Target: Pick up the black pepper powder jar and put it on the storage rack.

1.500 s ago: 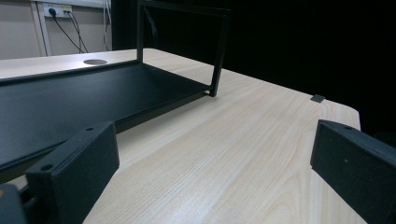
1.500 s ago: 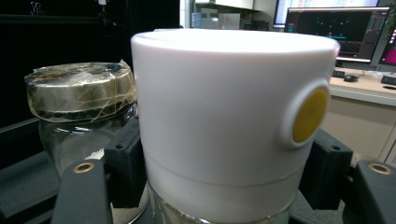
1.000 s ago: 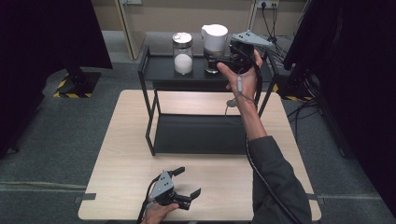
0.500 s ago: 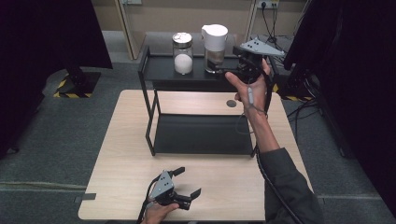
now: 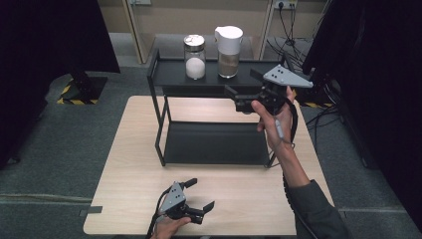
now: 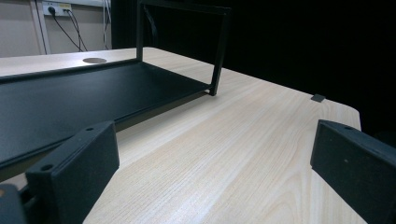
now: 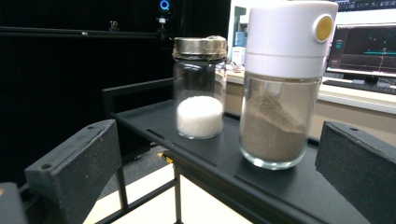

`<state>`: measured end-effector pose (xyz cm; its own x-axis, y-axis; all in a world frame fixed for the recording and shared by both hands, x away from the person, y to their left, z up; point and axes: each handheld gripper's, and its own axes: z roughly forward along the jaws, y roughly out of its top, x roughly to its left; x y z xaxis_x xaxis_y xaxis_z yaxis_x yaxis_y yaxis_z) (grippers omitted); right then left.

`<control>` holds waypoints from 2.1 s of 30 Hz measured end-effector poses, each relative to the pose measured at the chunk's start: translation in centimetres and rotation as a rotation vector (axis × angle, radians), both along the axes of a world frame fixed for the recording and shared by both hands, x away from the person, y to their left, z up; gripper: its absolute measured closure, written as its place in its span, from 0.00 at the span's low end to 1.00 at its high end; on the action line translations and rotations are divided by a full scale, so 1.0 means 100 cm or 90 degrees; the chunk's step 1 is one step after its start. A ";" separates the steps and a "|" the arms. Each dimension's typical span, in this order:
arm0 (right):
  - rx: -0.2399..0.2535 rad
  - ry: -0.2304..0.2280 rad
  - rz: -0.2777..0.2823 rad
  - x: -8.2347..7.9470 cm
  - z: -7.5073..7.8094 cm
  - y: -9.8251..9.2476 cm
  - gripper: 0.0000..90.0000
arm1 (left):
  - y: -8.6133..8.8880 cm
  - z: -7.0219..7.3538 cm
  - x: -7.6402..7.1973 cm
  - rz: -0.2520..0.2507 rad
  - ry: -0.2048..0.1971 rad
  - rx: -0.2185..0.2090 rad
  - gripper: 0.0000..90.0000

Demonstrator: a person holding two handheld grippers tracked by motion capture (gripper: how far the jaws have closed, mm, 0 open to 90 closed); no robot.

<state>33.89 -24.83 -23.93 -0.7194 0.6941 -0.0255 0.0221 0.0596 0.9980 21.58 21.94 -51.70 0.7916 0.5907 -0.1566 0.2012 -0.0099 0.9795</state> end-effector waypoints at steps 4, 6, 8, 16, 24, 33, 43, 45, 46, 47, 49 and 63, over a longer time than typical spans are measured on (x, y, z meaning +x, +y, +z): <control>0.003 -0.005 0.018 -0.009 -0.010 -0.006 0.01 | 0.000 0.000 0.000 0.002 0.001 0.000 0.00; 0.004 0.000 0.026 -0.013 -0.016 -0.009 0.00 | 0.000 0.000 0.000 0.003 0.000 -0.001 0.00; -0.002 -0.002 0.025 -0.020 -0.023 -0.010 0.00 | 0.000 0.000 0.000 0.002 0.000 -0.001 0.00; 0.001 0.005 0.041 -0.037 -0.048 -0.017 0.00 | 0.000 0.000 0.000 0.004 0.001 -0.001 0.00; -0.011 0.008 0.047 -0.057 -0.068 -0.023 0.00 | 0.000 0.000 0.000 0.005 -0.002 0.001 0.00; -0.031 0.031 0.057 -0.075 -0.103 -0.029 0.01 | 0.000 0.000 0.000 0.007 -0.002 0.000 0.00; -0.018 0.079 0.056 -0.088 -0.143 -0.035 0.01 | 0.000 -0.001 -0.001 0.009 -0.003 0.000 0.00; -0.018 0.084 0.057 -0.090 -0.150 -0.036 0.01 | 0.000 0.000 -0.001 0.010 -0.003 0.000 0.00; -0.018 0.086 0.059 -0.090 -0.153 -0.037 0.01 | 0.000 0.000 -0.001 0.010 -0.003 0.001 0.00; -0.014 0.087 0.059 -0.091 -0.156 -0.038 0.01 | 0.000 0.000 -0.001 0.010 -0.003 0.001 0.00; -0.008 0.090 0.059 -0.093 -0.163 -0.039 0.01 | 0.001 0.000 -0.001 0.010 -0.004 0.001 0.00; -0.001 0.106 0.071 -0.101 -0.204 -0.042 0.01 | 0.002 0.000 -0.001 0.014 -0.005 0.000 0.00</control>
<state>23.82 -29.05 -44.31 -0.7859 0.6103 0.0994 0.1802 0.0722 0.9810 21.49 22.09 -51.68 0.7792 0.6084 -0.1503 0.1935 -0.0056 0.9811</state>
